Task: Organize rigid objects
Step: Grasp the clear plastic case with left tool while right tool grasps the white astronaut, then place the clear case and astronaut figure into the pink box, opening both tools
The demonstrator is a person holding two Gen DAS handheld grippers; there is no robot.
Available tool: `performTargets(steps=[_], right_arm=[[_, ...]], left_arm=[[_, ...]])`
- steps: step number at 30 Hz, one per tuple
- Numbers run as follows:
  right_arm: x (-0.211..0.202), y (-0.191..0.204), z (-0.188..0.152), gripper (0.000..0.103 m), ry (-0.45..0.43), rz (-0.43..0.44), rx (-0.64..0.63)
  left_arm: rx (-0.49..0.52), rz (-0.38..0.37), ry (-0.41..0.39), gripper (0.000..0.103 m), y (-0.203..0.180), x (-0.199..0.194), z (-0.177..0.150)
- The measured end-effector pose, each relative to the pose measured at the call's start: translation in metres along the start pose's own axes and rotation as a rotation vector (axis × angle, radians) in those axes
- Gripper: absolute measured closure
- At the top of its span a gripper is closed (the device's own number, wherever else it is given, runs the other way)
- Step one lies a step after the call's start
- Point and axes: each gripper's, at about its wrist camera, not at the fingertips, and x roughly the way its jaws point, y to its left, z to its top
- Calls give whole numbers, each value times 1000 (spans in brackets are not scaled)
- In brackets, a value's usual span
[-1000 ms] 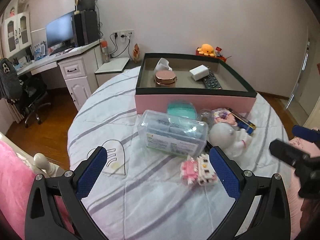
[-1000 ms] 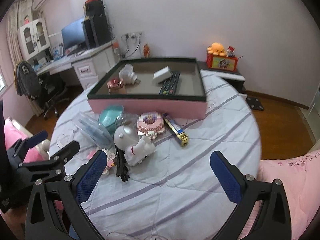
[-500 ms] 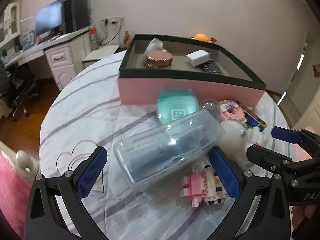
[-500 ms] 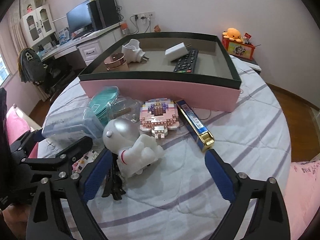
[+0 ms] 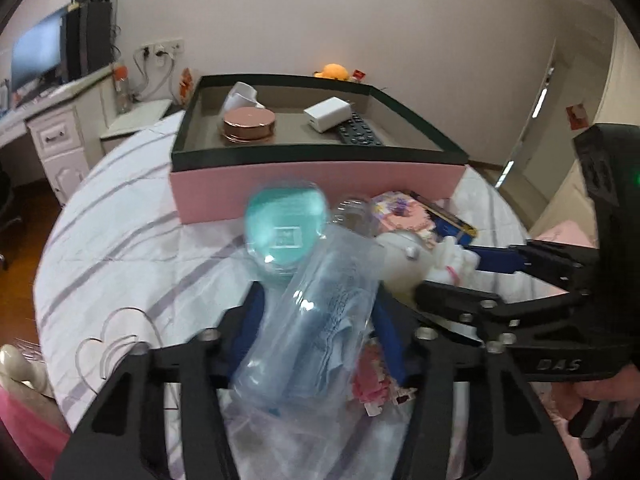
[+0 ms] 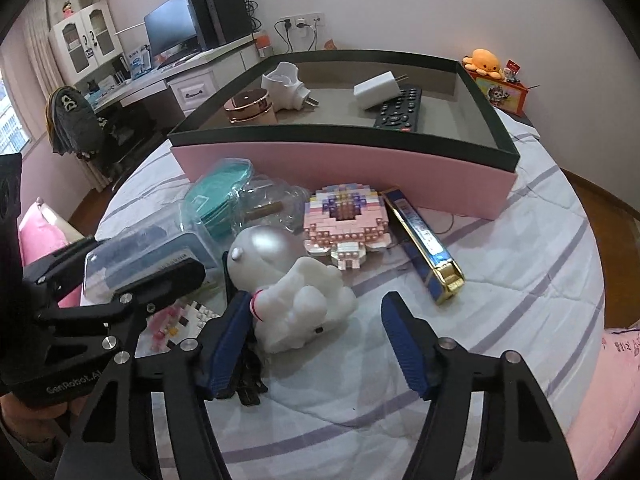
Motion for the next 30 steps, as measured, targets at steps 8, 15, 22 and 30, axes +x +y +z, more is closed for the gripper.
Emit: performTargets(steps=[8,15,22,30], right_arm=[[11,10,4,42,18,13,-20],[-8,0,1,48,-20,38,14],[-39,-3,11,48,-73,55,23],[-58,-14,76,48,-155,-3,4]], left_arm=[[-29,18,-2,69,4,-7,-1],[-36,33,-11,69,1,-23,0],[-28,39,-47,69,-7,-46,21],[-2,85,-103,69,-10,-42,89]])
